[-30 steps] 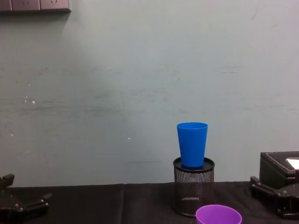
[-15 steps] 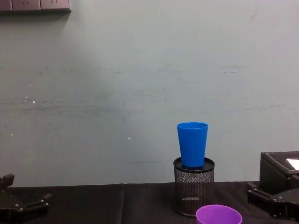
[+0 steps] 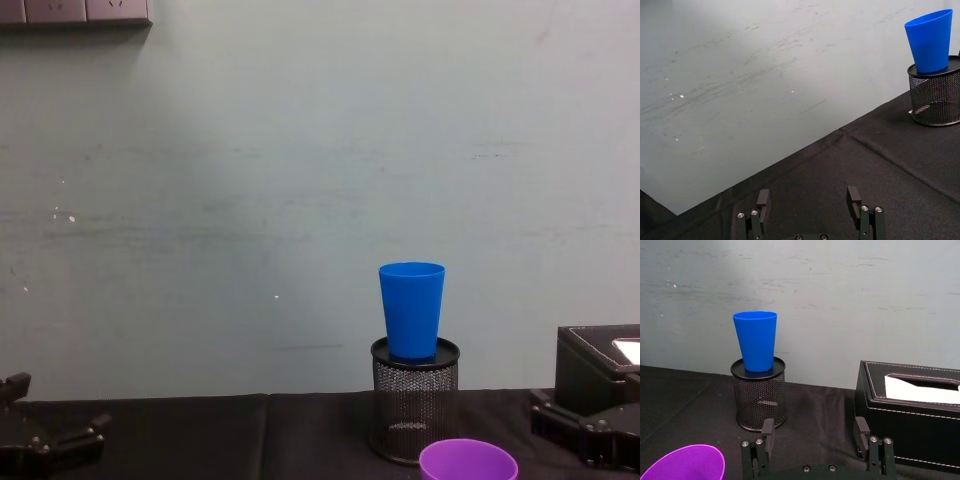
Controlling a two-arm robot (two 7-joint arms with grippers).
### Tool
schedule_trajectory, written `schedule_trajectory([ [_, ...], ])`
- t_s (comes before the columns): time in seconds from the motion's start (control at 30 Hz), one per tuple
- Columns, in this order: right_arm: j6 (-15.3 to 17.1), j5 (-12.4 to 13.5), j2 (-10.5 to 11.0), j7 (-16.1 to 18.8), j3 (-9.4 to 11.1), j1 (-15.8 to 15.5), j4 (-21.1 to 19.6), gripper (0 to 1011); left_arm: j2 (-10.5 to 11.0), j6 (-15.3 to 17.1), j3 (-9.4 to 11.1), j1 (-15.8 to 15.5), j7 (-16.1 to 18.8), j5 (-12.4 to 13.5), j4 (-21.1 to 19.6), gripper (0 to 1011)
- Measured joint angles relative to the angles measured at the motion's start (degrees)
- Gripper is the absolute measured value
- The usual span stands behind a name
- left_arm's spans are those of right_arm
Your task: Pick up one cup with a gripper and tap it against the other cup.
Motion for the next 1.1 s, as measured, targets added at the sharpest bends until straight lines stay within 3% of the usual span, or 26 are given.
schedule_trajectory([
  [1.1, 0.01, 0.08, 0.07, 0.00, 0.00, -0.04, -0.12, 1003, 0.00, 0.00, 0.00, 0.00, 0.00, 0.00, 0.00, 1000],
])
